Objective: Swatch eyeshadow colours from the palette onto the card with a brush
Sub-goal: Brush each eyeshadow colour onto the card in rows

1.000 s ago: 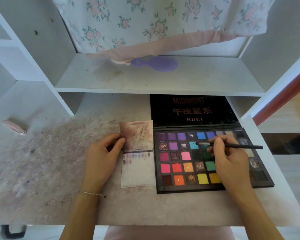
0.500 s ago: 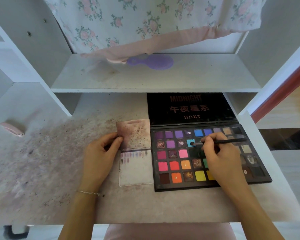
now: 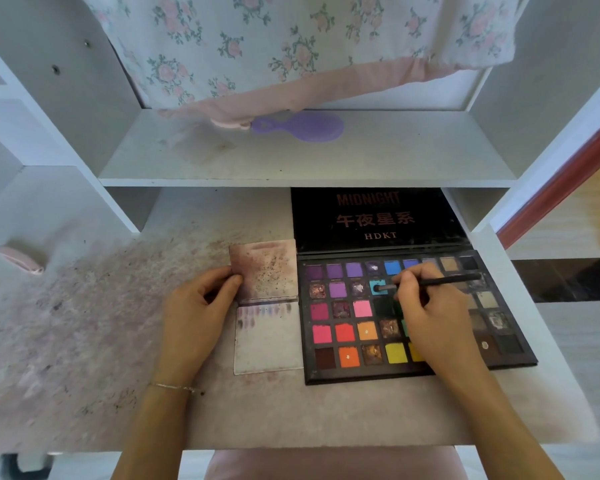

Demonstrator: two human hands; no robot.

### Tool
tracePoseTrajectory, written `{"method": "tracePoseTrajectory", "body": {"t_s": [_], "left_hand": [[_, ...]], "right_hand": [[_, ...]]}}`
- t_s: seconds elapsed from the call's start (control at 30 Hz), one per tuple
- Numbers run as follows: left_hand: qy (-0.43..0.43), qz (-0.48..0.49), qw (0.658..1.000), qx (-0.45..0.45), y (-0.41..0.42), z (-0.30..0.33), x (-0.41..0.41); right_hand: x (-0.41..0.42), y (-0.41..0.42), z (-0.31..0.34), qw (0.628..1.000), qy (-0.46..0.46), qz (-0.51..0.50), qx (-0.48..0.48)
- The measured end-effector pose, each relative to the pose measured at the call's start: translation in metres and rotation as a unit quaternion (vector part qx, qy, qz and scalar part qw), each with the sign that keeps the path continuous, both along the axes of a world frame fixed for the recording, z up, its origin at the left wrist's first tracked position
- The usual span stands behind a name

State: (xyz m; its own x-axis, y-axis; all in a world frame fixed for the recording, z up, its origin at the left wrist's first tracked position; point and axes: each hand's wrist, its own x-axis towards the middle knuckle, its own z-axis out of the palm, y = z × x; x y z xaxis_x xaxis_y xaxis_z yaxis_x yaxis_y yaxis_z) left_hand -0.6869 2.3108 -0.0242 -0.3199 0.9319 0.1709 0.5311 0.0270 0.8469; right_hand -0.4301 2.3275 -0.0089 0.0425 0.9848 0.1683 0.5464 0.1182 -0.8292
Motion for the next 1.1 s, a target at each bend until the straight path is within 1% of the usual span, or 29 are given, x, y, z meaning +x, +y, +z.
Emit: {"method": "tracePoseTrajectory", "body": {"t_s": [0.07, 0.23, 0.37, 0.47, 0.53, 0.7, 0.83, 1.1], "left_hand": [[0.000, -0.002, 1.000, 0.000, 0.000, 0.000, 0.000], [-0.001, -0.002, 1.000, -0.002, -0.001, -0.001, -0.001], [0.002, -0.001, 1.000, -0.002, -0.001, 0.000, 0.000], [0.006, -0.001, 1.000, -0.005, -0.001, 0.001, 0.000], [0.007, -0.004, 1.000, -0.004, -0.001, 0.001, 0.000], [0.003, -0.004, 1.000, -0.001, 0.000, 0.000, -0.001], [-0.004, -0.009, 1.000, 0.005, 0.000, 0.000, -0.001], [-0.005, -0.009, 1.000, 0.004, 0.000, 0.000, -0.001]], "right_hand": [[0.001, 0.000, -0.001, 1.000, 0.001, -0.005, 0.004], [0.002, -0.002, 0.000, 0.999, 0.043, -0.010, 0.015], [-0.014, -0.004, 0.008, 0.995, 0.096, 0.015, 0.031], [-0.032, -0.008, 0.011, 0.989, 0.137, 0.051, 0.019], [-0.043, -0.011, 0.010, 0.986, 0.147, 0.082, 0.003], [-0.070, -0.016, 0.004, 0.976, 0.151, 0.152, -0.045], [-0.083, -0.017, 0.001, 0.970, 0.139, 0.190, -0.051], [-0.085, -0.018, -0.001, 0.973, 0.103, 0.197, -0.068]]}}
